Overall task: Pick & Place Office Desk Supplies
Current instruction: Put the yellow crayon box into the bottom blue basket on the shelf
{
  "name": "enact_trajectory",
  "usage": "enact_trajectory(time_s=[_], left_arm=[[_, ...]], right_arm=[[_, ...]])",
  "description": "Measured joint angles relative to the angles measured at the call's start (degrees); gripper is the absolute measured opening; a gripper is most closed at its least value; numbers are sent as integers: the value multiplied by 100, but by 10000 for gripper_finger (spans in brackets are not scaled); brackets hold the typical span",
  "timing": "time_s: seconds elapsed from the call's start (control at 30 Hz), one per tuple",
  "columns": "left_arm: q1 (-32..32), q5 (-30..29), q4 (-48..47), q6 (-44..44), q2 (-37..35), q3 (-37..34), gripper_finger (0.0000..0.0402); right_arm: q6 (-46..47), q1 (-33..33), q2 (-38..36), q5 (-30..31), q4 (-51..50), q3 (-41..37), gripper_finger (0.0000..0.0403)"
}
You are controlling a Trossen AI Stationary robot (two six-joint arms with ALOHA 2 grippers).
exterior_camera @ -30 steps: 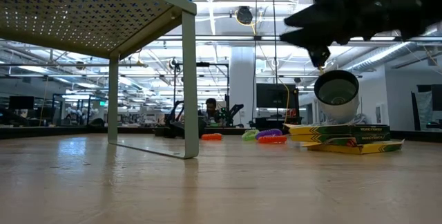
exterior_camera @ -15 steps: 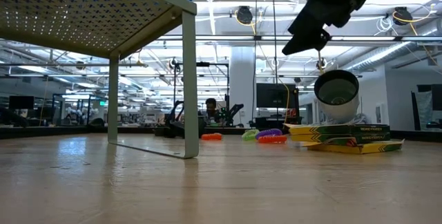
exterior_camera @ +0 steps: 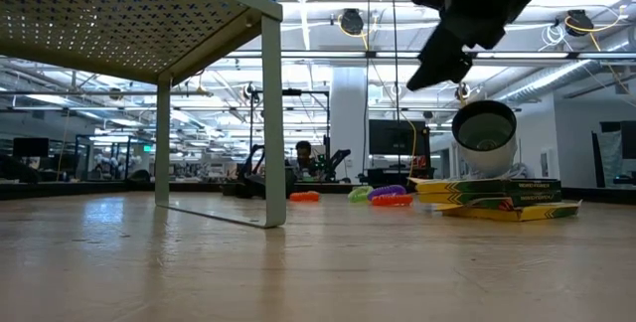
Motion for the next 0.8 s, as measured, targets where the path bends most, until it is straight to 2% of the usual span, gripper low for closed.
enact_trajectory(time_s=[0.1, 0.27, 0.47, 0.63, 0.73, 0.8], left_arm=[[177, 499, 168, 128, -674, -544, 90], [172, 231, -32, 783, -2276, -1224, 90], [207, 218, 41, 1506, -4020, -1973, 90], [321, 89, 542, 1491, -4659, -2647, 90], [381, -35, 829, 1488, -4768, -2899, 90], [406, -61, 944, 1477, -4768, -2984, 90]], right_arm=[[52, -26, 75, -122, 91, 9, 258], [243, -192, 130, -663, 12, 3, 255], [52, -738, 272, -929, -65, 8, 253], [-520, -1323, 660, -1052, -304, 3, 253], [-757, -1685, 958, -1101, -627, 2, 253], [-827, -1887, 1214, -1374, -678, 2, 253]])
